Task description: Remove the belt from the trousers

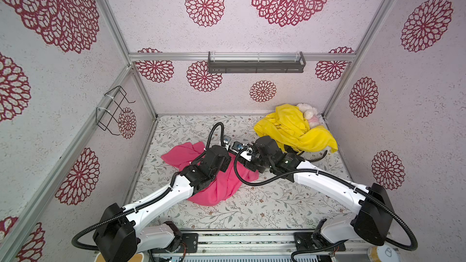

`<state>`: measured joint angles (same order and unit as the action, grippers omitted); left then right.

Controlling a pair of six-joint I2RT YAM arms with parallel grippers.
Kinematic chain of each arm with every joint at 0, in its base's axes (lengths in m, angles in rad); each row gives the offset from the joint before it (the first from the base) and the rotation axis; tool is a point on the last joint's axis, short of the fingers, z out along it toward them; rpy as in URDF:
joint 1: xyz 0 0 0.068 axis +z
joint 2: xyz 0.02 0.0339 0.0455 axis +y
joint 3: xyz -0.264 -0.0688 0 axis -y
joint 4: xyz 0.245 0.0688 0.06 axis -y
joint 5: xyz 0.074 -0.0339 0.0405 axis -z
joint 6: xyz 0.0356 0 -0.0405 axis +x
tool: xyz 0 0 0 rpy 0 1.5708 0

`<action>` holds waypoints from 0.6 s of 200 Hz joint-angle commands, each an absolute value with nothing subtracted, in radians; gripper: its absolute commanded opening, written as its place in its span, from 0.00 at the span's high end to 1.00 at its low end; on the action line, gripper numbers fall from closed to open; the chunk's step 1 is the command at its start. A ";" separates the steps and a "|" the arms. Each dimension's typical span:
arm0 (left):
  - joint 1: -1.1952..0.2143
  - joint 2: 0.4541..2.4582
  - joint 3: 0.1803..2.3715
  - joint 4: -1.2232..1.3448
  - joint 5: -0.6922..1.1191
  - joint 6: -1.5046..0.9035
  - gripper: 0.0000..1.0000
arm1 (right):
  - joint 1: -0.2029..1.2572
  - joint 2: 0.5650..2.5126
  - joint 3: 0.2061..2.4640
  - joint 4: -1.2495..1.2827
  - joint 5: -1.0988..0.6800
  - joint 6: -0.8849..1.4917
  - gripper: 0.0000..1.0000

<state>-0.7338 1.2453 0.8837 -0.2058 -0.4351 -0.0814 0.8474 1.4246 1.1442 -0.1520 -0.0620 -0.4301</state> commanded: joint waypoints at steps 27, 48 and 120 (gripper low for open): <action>-0.644 1.295 0.879 -0.247 -0.480 -0.197 1.00 | 0.775 1.282 1.083 -0.096 -0.123 -0.316 1.00; -0.603 1.315 0.883 -0.251 -0.474 -0.232 1.00 | 0.728 1.231 1.045 -0.077 -0.156 -0.275 1.00; -0.496 1.379 0.887 -0.290 -0.493 -0.288 1.00 | 0.584 1.066 0.893 0.026 -0.232 -0.139 1.00</action>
